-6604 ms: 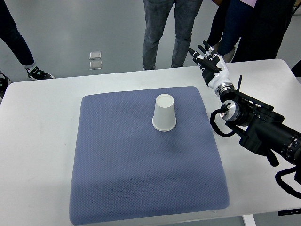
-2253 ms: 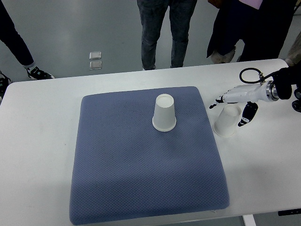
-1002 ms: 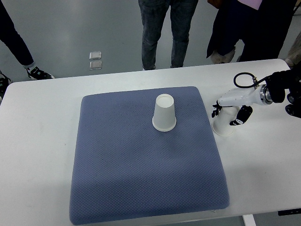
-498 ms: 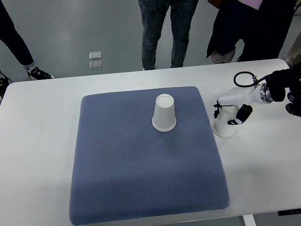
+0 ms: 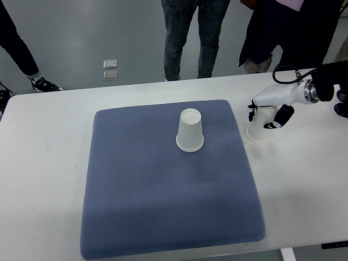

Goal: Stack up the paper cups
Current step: 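Lift the cup with the right hand and carry it over the inverted cup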

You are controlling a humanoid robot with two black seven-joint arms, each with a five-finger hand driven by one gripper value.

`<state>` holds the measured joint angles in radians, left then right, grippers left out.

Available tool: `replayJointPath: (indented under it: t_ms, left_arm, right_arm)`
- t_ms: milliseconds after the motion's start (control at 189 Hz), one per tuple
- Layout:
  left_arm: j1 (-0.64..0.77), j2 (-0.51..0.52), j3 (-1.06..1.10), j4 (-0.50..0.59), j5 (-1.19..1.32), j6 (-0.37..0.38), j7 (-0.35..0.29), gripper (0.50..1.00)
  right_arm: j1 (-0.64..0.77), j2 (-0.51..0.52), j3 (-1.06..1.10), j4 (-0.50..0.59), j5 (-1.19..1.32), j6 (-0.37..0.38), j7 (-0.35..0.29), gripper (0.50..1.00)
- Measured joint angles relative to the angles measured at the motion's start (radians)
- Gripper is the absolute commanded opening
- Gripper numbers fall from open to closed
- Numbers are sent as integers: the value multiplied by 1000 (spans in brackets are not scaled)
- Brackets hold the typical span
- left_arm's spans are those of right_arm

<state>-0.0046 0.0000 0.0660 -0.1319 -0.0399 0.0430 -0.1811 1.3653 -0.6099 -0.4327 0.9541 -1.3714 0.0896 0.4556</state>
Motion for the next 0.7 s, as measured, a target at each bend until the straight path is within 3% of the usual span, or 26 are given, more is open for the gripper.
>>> replayJointPath:
  t_ms: [700]
  left_arm:
    - [0, 0, 0, 0, 0, 0, 0, 1000]
  right_arm:
    - [280, -33, 17, 82, 10, 139, 25, 627]
